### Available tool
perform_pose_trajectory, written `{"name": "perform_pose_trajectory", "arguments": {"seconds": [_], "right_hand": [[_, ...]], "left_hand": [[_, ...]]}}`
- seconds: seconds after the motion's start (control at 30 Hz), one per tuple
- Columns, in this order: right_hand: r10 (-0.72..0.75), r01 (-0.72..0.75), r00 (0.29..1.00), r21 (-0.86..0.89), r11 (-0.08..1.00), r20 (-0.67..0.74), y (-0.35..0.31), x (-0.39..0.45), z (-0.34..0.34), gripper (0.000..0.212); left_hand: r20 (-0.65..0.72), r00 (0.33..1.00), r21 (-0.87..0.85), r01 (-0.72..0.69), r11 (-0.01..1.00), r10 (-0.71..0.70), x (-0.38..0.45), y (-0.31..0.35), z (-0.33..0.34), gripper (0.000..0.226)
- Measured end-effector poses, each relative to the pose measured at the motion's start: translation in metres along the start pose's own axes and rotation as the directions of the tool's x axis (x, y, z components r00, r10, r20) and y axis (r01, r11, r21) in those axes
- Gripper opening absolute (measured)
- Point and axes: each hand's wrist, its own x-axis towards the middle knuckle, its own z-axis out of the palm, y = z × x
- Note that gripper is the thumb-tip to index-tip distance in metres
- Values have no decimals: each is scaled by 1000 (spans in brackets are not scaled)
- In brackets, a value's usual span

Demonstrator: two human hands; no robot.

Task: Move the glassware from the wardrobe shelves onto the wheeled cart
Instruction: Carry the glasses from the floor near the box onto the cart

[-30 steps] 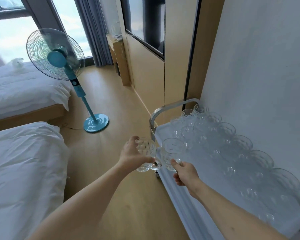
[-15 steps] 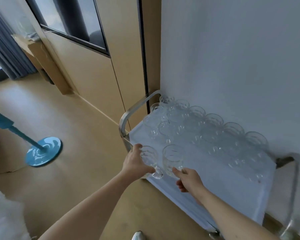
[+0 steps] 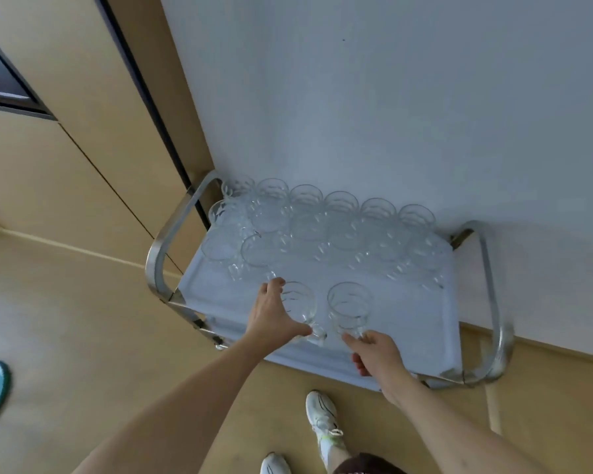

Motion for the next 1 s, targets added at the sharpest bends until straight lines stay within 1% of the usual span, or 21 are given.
{"name": "perform_pose_trajectory", "arguments": {"seconds": [0.07,0.23,0.33,0.5,0.57,0.6,0.63,0.7,0.73,0.77,0.83,0.9,1.0], "right_hand": [[-5,5,1000,4,1000,-1,-1,11,-7,44],[-2,2,1000,17,1000,-6,-6,43,-18,44],[2,-2,1000,12,1000,-17,-3,54,-23,43],[30,-31,999,-68,997,-15,5,65,-32,39],[50,-51,998,-46,998,-28,6,67,-37,43],[49,-52,998,-71,996,-41,7,67,-39,52],[29,-37,998,-138,990,-56,7,67,-41,62],[-61,36,994,-261,965,-87,6,68,-44,85],[-113,82,989,-274,958,-98,4,69,-44,94],[-160,128,982,-268,955,-100,0,69,-43,97],[-223,197,971,-237,951,-88,-6,72,-40,87],[-247,223,965,-214,951,-89,-11,74,-36,79],[-252,231,963,-192,954,-91,-14,76,-32,84]], "left_hand": [[35,999,21,-33,999,32,12,8,9,113],[80,995,161,-74,984,62,42,20,27,114],[81,995,188,-70,980,55,57,25,34,113],[57,998,195,-42,980,32,67,28,45,113],[54,998,195,-48,980,38,70,27,47,113],[60,997,209,-58,976,46,72,26,48,114],[65,996,237,-74,969,60,72,26,48,114],[60,991,323,-131,937,118,74,26,46,114],[51,985,374,-173,911,166,75,26,46,113],[39,975,426,-215,879,219,76,26,45,110],[21,957,516,-257,817,288,77,28,43,105],[14,955,566,-253,785,297,80,28,40,102],[-3,960,595,-222,772,278,86,29,35,102]]}}
